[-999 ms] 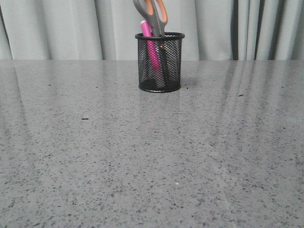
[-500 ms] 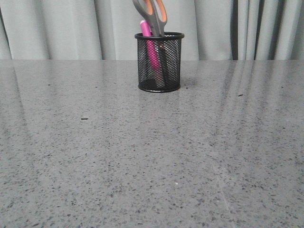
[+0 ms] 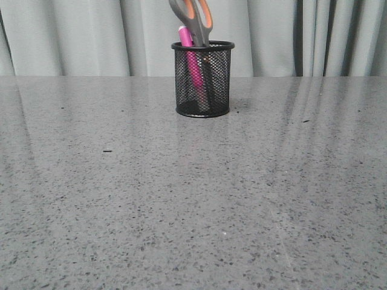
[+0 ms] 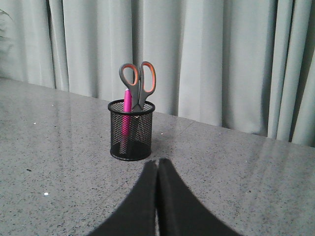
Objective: Put pen and scissors into bin
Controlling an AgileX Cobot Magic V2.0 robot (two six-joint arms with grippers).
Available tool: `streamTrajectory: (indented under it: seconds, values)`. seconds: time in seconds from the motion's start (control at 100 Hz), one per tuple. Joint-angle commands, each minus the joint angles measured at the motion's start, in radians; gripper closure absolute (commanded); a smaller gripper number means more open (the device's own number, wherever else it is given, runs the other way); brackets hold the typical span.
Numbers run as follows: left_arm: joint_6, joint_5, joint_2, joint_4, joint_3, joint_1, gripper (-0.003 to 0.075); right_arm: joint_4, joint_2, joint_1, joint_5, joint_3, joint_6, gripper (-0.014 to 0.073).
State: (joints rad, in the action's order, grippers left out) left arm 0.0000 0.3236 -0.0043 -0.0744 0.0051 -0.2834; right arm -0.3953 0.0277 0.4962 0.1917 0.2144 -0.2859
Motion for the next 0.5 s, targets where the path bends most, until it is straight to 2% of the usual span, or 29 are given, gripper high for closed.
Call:
streamTrajectory:
  seconds: [0.0,0.35,0.49]
  values:
    - [0.0,-0.066,-0.029,-0.013,0.024,0.004,0.074,-0.007,0.012,0.002,-0.073,0.025,-0.004,0.0661]
    - [0.0,-0.066,-0.029,-0.013,0.024,0.004,0.074,-0.004,0.012,0.002,-0.025,-0.012,-0.004,0.0661]
    - [0.0,-0.066,-0.029,-0.013,0.024,0.004,0.074,0.08,0.012,-0.04,-0.009,-0.109,-0.003,0.0661]
